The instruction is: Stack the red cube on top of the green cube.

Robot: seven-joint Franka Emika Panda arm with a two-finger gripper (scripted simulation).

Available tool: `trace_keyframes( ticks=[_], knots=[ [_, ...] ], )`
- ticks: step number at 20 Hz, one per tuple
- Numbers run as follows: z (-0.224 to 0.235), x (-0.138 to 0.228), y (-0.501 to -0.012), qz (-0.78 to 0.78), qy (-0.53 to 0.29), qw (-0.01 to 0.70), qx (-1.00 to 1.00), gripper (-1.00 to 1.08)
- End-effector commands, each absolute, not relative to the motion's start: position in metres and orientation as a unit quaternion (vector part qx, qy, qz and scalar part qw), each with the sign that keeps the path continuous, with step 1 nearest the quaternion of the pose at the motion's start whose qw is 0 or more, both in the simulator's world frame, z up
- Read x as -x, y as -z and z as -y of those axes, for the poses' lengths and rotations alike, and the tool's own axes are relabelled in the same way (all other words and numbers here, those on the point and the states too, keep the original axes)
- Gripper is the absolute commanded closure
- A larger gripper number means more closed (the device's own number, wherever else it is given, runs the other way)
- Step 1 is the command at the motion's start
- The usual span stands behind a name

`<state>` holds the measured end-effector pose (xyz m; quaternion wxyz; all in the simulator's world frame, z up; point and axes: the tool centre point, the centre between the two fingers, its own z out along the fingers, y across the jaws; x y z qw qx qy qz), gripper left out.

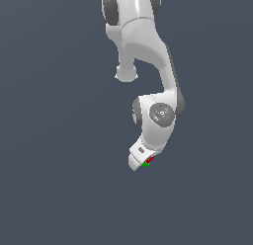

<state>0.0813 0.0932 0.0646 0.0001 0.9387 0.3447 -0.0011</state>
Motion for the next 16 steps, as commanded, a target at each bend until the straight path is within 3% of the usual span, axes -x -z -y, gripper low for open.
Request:
trace_keyframes(
  ticks=[1, 6, 7, 16],
  knots=[
    [-0.0856, -0.0830, -0.0598, -0.346, 0.000, 0.000, -0.938, 1.08],
    [-0.0871, -0.0845, -0.0605, -0.346, 0.000, 0.000, -0.938, 1.08],
    [-0.0871, -0.0845, -0.0605, -0.346, 0.000, 0.000, -0.938, -0.92],
    [-0.0871, -0.0845, -0.0605, -0.346, 0.000, 0.000, -0.938, -0.92]
  ],
)
